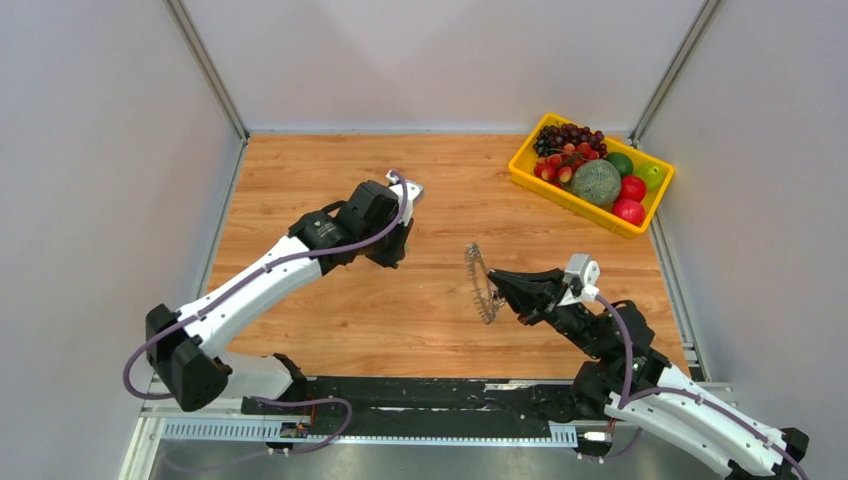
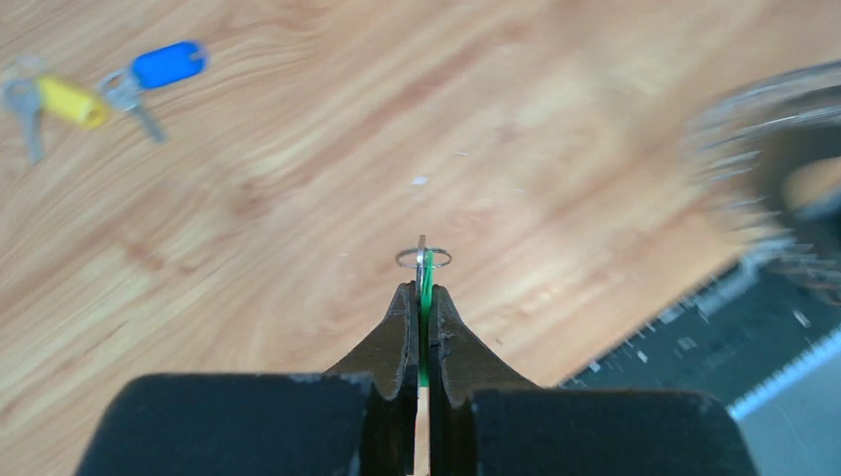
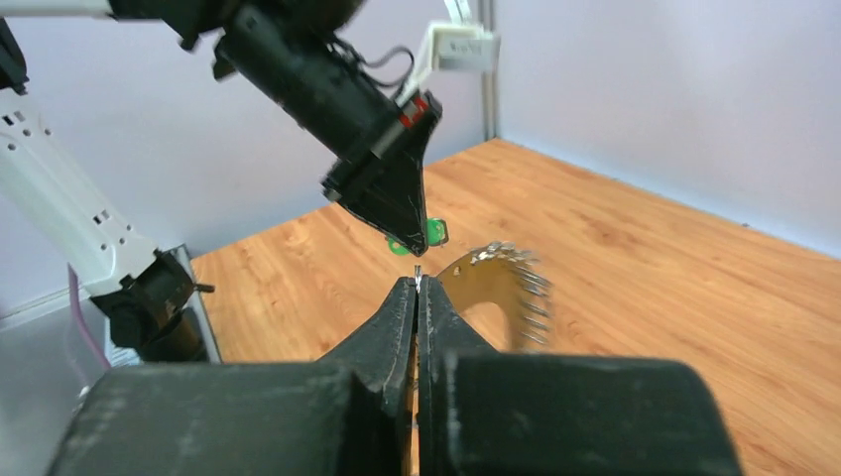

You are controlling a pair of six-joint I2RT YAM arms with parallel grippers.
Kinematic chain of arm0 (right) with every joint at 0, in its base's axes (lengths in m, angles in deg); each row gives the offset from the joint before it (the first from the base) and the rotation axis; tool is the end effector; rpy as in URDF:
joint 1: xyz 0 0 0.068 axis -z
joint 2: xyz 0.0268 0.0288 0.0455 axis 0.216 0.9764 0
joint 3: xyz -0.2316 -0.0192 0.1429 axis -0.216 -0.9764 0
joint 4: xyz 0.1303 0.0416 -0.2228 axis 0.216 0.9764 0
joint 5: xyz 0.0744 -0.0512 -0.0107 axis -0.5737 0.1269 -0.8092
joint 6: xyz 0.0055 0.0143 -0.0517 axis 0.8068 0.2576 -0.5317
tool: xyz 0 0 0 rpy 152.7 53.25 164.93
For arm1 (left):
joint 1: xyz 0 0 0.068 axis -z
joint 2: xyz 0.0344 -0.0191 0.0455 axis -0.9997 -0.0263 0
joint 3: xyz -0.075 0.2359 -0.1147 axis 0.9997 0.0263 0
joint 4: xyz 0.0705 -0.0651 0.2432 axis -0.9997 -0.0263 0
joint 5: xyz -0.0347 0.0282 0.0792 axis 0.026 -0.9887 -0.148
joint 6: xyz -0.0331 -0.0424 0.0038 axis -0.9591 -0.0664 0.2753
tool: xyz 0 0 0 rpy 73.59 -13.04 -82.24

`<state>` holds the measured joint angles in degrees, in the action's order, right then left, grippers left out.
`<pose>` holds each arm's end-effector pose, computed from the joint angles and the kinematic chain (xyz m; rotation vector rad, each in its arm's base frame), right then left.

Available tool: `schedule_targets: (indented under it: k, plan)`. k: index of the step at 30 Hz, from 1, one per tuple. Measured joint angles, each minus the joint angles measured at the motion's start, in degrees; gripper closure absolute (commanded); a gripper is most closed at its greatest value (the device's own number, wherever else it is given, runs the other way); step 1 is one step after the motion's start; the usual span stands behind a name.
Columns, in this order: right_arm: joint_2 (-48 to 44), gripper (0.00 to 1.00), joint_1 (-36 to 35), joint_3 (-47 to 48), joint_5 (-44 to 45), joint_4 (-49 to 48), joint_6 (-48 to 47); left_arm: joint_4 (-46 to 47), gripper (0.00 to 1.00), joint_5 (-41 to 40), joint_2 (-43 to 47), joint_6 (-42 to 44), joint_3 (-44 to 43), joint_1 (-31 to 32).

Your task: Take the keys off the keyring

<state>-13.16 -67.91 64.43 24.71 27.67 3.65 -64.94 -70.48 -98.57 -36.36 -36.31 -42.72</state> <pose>0.0682 0.0995 0.2961 -0.5928 1.2510 0.9008 0.1832 -0.1914 0.3413 0.6977 2.3398 -0.5568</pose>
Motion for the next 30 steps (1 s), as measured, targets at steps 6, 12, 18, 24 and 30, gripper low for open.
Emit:
schedule_targets:
  k: [6, 12, 18, 24, 30]
  plan:
    - [-4.79, 1.0, 0.0, -0.07, 3.63, 3.04, -1.79, 1.46, 1.0, -13.25, -9.25, -1.22, -2.23, -6.95]
    - [-5.2, 1.0, 0.0, -0.02, 5.38, 6.91, -3.87, 4.72, 1.0, -18.67, -19.23, -2.1, -10.99, -14.01]
    - [-5.01, 1.0, 0.0, 1.14, 5.42, 9.49, -6.23, 8.13, 0.25, -23.28, -26.73, -2.99, -14.97, -19.04]
    - [-2.27, 1.0, 0.0, 3.82, 7.93, 9.75, -7.67, 9.9, 0.0, -27.08, -30.49, -3.32, -14.38, -20.87]
    - [3.67, 1.0, 0.0, 5.57, 10.47, 9.75, -7.87, 13.05, 0.0, -25.35, -24.3, -3.58, -7.28, -21.18]
